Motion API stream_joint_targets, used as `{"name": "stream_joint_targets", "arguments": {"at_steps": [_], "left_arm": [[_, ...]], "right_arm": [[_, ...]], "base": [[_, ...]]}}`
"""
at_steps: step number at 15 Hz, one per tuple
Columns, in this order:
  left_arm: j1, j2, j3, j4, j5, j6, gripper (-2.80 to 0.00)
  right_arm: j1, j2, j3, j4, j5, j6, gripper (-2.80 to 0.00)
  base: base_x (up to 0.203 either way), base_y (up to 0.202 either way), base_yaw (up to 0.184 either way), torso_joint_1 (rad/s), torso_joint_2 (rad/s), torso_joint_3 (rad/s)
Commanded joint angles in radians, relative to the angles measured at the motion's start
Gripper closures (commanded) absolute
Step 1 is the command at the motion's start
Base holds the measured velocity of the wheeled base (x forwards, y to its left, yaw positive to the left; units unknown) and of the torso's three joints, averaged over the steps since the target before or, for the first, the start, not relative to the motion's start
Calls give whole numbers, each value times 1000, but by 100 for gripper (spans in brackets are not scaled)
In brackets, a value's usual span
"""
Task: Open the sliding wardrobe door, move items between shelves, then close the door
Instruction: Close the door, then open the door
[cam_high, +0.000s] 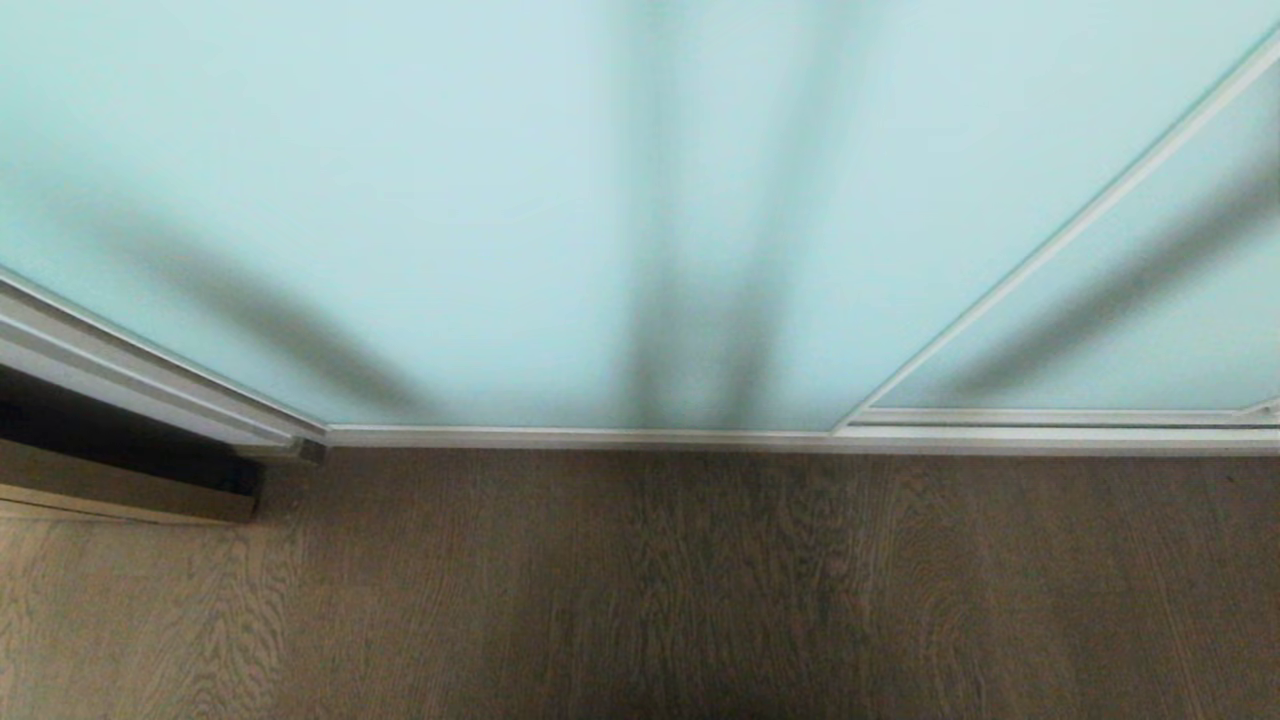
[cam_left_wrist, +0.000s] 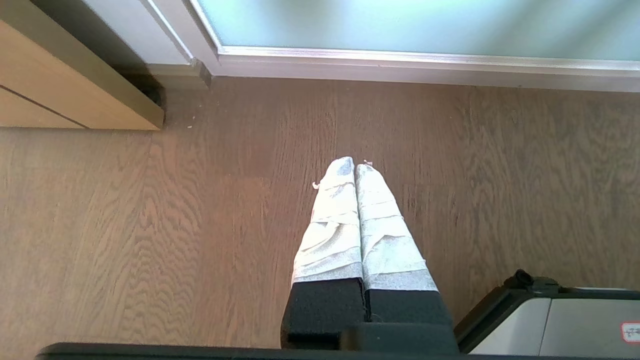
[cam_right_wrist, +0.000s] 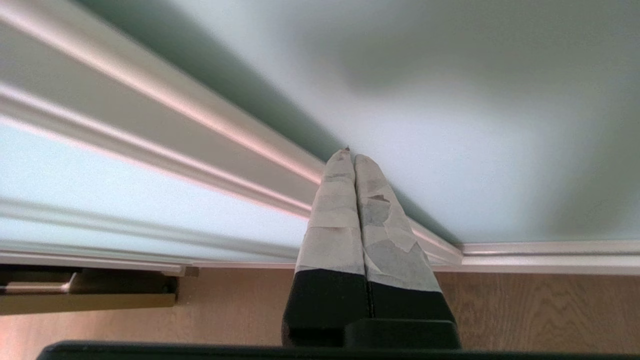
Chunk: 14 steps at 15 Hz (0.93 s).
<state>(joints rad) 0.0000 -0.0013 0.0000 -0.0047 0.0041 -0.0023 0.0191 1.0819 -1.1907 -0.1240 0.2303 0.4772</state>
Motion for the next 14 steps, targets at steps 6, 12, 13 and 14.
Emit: {"name": "stream_joint_targets", "arguments": {"at_steps": [6,12,13,14], "left_arm": [[0,1,2,0,0,-1,0],[0,1,2,0,0,-1,0],[-1,1,2,0,0,-1,0],[0,1,2,0,0,-1,0]], "right_arm": [[-11,27,-3,-2,-19,3,0],[0,5,4,-2,-16,0,0],[1,1,7,-2,-16,0,0],[1,-1,8,-2,-14,0,0]], "base": [[0,0,0,0,0,0],[0,0,0,0,0,0],[0,0,0,0,0,0],[0,0,0,0,0,0]]}}
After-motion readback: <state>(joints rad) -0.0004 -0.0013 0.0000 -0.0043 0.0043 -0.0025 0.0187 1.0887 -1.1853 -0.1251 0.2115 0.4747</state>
